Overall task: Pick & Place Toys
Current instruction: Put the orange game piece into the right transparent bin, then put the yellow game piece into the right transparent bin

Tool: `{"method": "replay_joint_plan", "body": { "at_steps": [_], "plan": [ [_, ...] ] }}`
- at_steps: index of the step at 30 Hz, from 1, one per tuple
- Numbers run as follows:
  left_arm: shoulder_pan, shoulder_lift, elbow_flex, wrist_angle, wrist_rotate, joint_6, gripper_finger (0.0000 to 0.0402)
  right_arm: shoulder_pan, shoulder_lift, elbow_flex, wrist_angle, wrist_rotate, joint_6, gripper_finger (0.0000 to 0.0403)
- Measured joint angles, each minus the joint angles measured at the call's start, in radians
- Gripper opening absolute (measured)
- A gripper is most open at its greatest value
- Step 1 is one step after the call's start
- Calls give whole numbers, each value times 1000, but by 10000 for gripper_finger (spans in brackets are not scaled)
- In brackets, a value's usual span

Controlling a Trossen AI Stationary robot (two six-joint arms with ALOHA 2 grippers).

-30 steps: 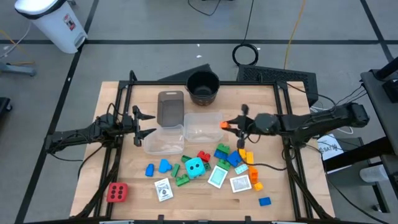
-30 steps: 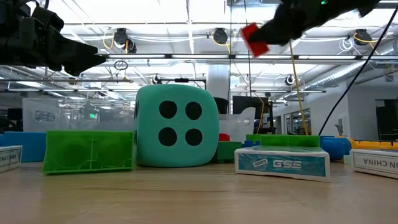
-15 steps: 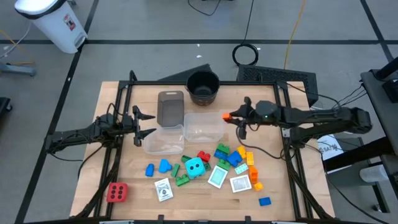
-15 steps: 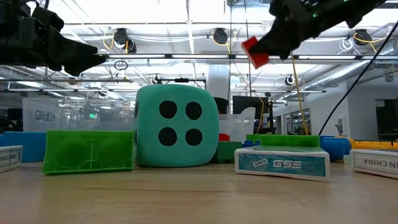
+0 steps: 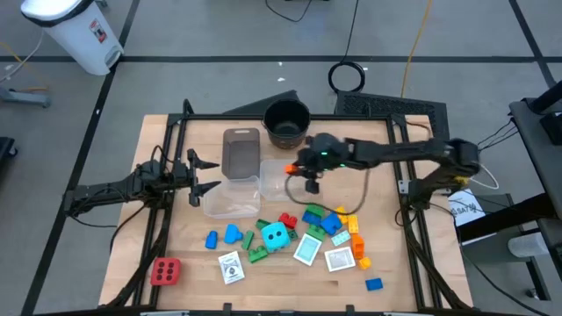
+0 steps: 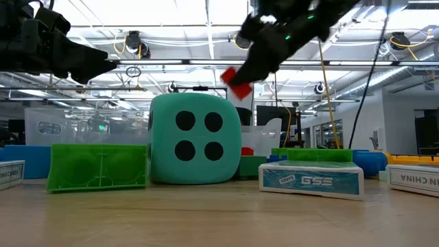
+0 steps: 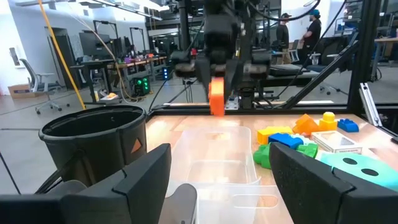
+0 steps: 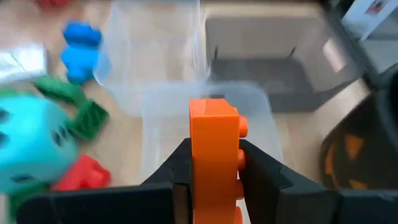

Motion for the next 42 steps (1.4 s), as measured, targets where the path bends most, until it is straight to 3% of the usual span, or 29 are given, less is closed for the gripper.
{"method": "replay_joint_plan", "body": {
  "at_steps": [8,17,26,31,34,42],
  "plan": [
    [0,0,0,0,0,0,274,3,251,140,4,2,-46,72],
    [0,0,0,0,0,0,273,7,348,140,41,4,-57,80],
    [0,0,0,0,0,0,274,8,353,140,102,137,-99,164],
    [0,0,0,0,0,0,274,32,270,140,45,244,-122,229],
    [0,0,0,0,0,0,274,72,155,140,-105,292,-98,256],
    [0,0,0,0,0,0,274,233,-173,123,-567,293,217,278]
  ]
}}
